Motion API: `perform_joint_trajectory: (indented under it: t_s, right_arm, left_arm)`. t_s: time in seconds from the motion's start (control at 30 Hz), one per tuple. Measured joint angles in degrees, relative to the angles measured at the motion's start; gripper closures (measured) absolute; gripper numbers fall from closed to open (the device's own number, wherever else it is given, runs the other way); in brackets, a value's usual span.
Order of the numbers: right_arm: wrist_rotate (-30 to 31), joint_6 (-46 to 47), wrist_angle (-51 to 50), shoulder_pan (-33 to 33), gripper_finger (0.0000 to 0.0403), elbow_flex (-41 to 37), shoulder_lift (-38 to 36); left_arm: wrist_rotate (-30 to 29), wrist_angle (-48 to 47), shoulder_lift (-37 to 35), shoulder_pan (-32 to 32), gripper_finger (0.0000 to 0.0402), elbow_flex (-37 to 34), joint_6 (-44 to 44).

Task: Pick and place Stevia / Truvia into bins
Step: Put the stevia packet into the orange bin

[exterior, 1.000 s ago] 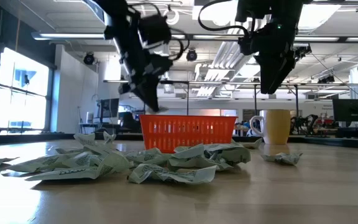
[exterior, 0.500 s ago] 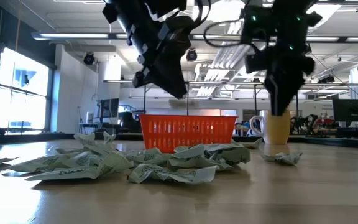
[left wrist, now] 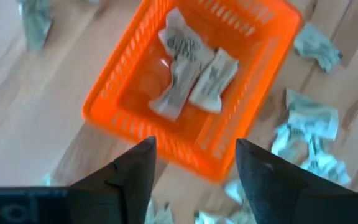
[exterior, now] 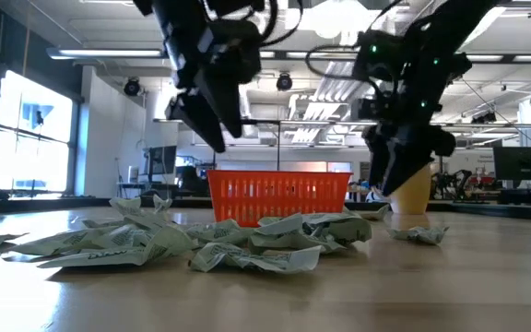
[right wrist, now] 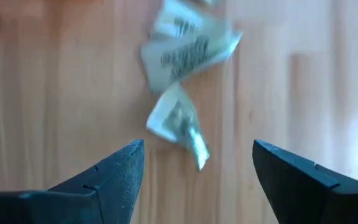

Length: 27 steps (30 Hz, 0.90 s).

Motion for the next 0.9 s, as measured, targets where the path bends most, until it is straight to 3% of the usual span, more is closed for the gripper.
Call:
perform_joint_trajectory:
  t_s: [0.37, 0.5, 0.73, 0.9]
  right_arm:
    - [-4.5, -1.2, -1.5, -3.4, 0.0182, 4.1, 10.7]
    - [-7.3, -1.1, -4.8, -5.3, 0.0243, 6.1, 12.2]
    - [-8.7, 3.2, -8.9, -7.3, 0.0384, 6.7, 12.2]
    - [-9.6, 9.0, -16.5, -4.7, 0.0386, 11.4, 10.4]
  left_arm:
    - [-6.5, -10.3, -4.8, -2.7, 0.0233, 0.0, -6.9]
    - [-6.6, -12.8, -4.8, -2.6, 0.0253, 0.0, -7.4]
    - [-7.2, -15.5, -5.5, -2.6, 0.0286, 0.0, -9.2]
    - [-8.8, -19.0, -6.8, -2.6, 0.0308, -0.1, -10.4]
